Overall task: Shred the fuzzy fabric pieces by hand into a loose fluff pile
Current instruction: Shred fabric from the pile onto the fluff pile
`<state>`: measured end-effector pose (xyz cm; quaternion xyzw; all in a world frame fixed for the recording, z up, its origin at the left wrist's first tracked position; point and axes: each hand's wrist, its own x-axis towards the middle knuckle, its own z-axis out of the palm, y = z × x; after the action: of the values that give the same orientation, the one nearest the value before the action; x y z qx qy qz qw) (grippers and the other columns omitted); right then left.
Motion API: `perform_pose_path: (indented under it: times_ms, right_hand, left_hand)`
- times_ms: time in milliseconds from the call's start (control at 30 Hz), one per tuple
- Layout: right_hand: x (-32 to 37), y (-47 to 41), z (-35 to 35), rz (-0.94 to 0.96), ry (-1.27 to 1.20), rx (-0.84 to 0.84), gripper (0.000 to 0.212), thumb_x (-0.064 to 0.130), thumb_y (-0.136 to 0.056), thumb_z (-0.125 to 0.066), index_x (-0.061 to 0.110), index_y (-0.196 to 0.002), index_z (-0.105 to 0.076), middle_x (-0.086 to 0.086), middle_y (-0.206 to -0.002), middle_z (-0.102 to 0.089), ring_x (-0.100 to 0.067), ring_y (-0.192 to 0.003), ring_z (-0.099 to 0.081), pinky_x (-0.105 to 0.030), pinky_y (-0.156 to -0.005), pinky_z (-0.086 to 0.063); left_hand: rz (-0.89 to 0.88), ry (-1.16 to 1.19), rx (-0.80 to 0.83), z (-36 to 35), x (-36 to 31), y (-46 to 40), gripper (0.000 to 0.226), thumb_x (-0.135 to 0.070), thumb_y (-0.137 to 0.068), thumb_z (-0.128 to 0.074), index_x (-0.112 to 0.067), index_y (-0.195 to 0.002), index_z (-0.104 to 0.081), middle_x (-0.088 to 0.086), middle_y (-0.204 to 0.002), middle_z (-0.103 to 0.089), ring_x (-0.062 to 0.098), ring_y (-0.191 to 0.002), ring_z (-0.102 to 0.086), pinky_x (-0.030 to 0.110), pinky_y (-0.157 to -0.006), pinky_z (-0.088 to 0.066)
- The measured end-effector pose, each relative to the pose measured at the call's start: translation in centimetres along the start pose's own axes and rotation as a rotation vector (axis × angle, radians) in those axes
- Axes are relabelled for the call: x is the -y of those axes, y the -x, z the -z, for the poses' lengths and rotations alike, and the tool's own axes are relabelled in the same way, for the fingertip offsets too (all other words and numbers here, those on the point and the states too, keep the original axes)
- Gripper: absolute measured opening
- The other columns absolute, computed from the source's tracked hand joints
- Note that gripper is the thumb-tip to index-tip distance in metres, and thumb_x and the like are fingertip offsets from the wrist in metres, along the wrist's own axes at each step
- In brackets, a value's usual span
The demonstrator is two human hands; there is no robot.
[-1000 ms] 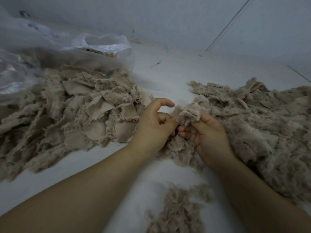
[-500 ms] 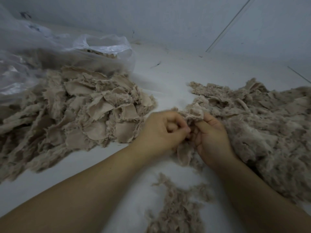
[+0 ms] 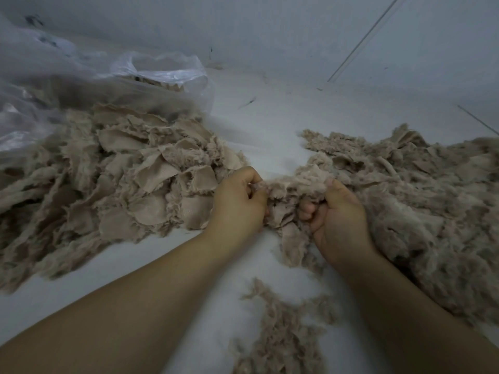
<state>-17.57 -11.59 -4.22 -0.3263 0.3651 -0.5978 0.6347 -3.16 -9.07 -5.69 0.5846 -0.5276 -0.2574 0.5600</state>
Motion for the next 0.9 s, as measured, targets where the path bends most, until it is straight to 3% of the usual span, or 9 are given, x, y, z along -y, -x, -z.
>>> perform_pose_path:
  times_ms: [133,367,467,533,633,733,800,900]
  right_hand:
    - [0.3,0.1,-0.1,-0.054,-0.089,-0.076,0.022,0.005,-0.105,-0.033,0.019,-0.097,-0.049,0.003,-0.054,-0.038,-0.007,-0.037,-0.030,-0.018,-0.040,-0.026]
    - [0.9,0.4,0.0,-0.079,-0.099,-0.083,0.032,0.013,-0.104,-0.038,0.019,-0.073,-0.041,0.008,-0.043,-0.029,-0.004,-0.031,-0.019,-0.011,-0.035,-0.017]
    - [0.8,0.2,0.2,-0.043,-0.058,-0.030,0.038,0.013,-0.102,-0.038,0.017,-0.064,-0.039,0.006,-0.044,-0.034,-0.006,-0.032,-0.022,-0.013,-0.034,-0.019]
    - [0.4,0.2,0.3,0.024,0.042,0.020,0.034,0.012,-0.102,-0.041,0.013,-0.069,-0.047,0.002,-0.051,-0.044,-0.010,-0.037,-0.033,-0.018,-0.036,-0.027]
    - [-0.3,0.2,0.6,0.119,0.271,0.093,0.024,0.010,-0.098,-0.055,0.012,-0.075,-0.058,-0.014,-0.068,-0.055,-0.024,-0.055,-0.050,-0.031,-0.054,-0.049]
    - [-0.5,0.1,0.6,0.175,0.425,0.107,0.028,0.002,-0.090,-0.066,0.016,-0.066,-0.058,-0.008,-0.074,-0.067,-0.022,-0.073,-0.064,-0.038,-0.077,-0.055]
    - [-0.6,0.1,0.6,0.160,0.442,0.106,0.025,-0.002,-0.088,-0.066,0.014,-0.068,-0.063,-0.006,-0.083,-0.073,-0.022,-0.083,-0.069,-0.040,-0.081,-0.056]
    - [-0.6,0.1,0.5,0.131,0.444,0.092,0.016,-0.004,-0.092,-0.061,0.006,-0.081,-0.066,-0.015,-0.103,-0.072,-0.032,-0.096,-0.070,-0.045,-0.086,-0.057]
  left_hand:
    - [0.045,0.023,-0.011,0.0,-0.1,-0.1,0.019,0.003,-0.093,-0.052,-0.004,-0.076,-0.050,0.016,-0.055,-0.062,0.019,-0.033,-0.053,0.025,-0.036,-0.040]
    - [0.130,0.136,-0.067,-0.1,-0.3,-0.2,0.018,0.000,-0.097,-0.048,-0.001,-0.079,-0.044,0.015,-0.056,-0.060,0.022,-0.032,-0.049,0.029,-0.035,-0.041]
    - [0.105,0.191,-0.115,0.2,-0.5,-0.1,0.024,-0.001,-0.098,-0.048,-0.010,-0.076,-0.041,0.010,-0.054,-0.058,0.020,-0.034,-0.046,0.028,-0.036,-0.037]
    - [-0.005,0.211,-0.152,0.4,-1.0,0.3,0.027,0.001,-0.094,-0.052,-0.017,-0.075,-0.044,0.008,-0.056,-0.057,0.013,-0.037,-0.044,0.024,-0.038,-0.034]
    - [-0.162,0.234,-0.178,0.4,-1.9,0.9,0.027,-0.002,-0.081,-0.053,-0.028,-0.077,-0.053,-0.004,-0.058,-0.053,0.005,-0.045,-0.045,0.021,-0.043,-0.037]
    - [-0.212,0.286,-0.139,0.2,-2.4,1.6,0.022,-0.002,-0.077,-0.055,-0.024,-0.077,-0.058,0.003,-0.058,-0.055,0.025,-0.048,-0.051,0.038,-0.041,-0.043]
    - [-0.267,0.293,-0.120,0.1,-2.6,2.0,0.016,-0.003,-0.077,-0.058,-0.019,-0.075,-0.057,0.014,-0.060,-0.056,0.038,-0.050,-0.052,0.046,-0.043,-0.044]
    - [-0.332,0.316,-0.116,0.3,-3.0,2.4,0.006,-0.017,-0.076,-0.059,-0.019,-0.070,-0.058,0.012,-0.060,-0.055,0.037,-0.049,-0.052,0.042,-0.044,-0.046]
